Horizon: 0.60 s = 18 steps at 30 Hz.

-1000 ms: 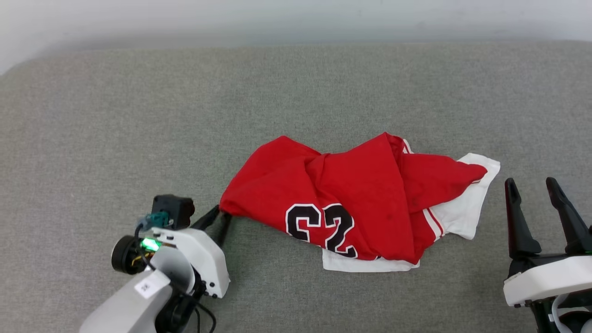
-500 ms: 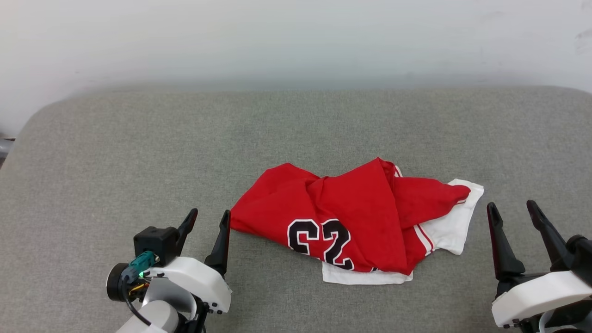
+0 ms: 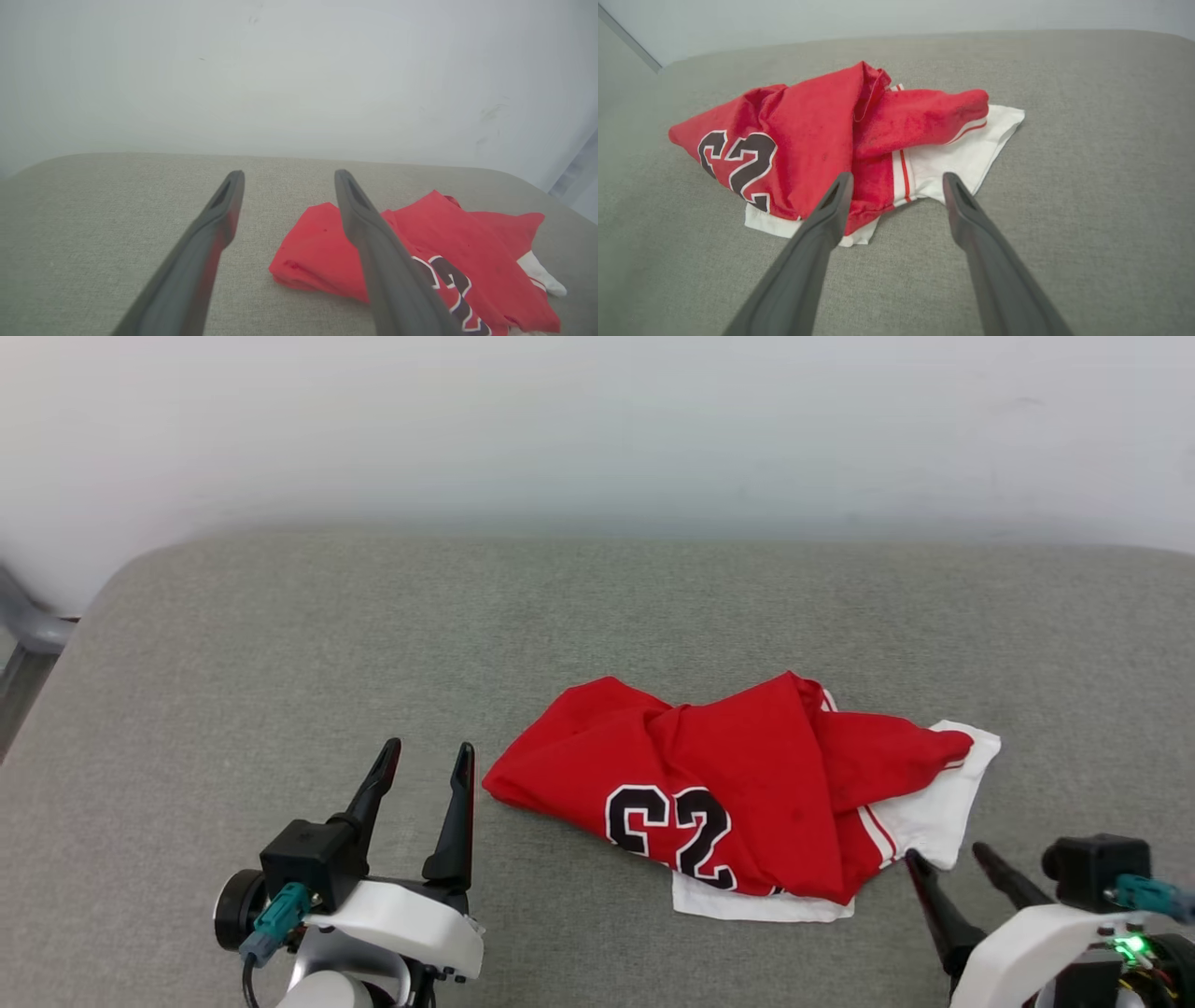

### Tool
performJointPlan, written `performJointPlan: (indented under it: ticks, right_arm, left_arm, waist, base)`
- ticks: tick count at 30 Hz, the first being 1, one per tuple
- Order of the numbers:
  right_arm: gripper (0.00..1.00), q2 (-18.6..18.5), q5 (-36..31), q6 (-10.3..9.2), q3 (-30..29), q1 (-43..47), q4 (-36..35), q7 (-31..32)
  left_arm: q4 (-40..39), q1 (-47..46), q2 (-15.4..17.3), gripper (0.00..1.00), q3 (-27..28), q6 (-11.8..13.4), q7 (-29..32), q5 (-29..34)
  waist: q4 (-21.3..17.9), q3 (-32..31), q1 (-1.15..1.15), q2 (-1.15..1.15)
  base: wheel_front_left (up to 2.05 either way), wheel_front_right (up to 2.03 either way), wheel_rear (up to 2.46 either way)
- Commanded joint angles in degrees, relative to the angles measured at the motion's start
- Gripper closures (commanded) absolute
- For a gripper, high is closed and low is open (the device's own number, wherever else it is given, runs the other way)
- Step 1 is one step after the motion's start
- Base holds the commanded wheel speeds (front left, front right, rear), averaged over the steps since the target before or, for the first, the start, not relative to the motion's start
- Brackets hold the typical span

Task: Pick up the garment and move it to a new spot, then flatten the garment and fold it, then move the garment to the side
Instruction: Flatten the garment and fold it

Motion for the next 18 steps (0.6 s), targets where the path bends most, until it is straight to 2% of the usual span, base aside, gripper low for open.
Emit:
performJointPlan:
  ticks: [1, 10, 18]
  right_arm:
    - [0.0, -1.68, 1.81, -0.04, 1.25, -1.59, 1.58, 2.32]
    - [0.0, -9.01, 9.22, -0.04, 10.15, -12.65, 11.85, 13.02]
    - [0.0, -11.89, 13.14, -0.04, 14.89, -19.42, 18.63, 18.74]
  left_arm:
    - [-0.85, 0.72, -0.58, 0.0, 1.05, -0.45, -0.38, 0.99]
    - [-1.38, 0.77, -3.79, 0.0, 3.5, -2.59, -0.29, 3.95]
    - [-1.01, 0.02, -6.33, 0.0, 5.58, -4.88, -0.26, 6.32]
  waist:
    - [1.12, 0.52, 0.01, 0.0]
    - [4.99, 2.67, 0.01, 0.0]
    - [7.34, 5.42, 0.01, 0.0]
  base:
    - [0.0, 0.0, 0.0]
    - [0.0, 0.0, 0.0]
    - [0.0, 0.0, 0.0]
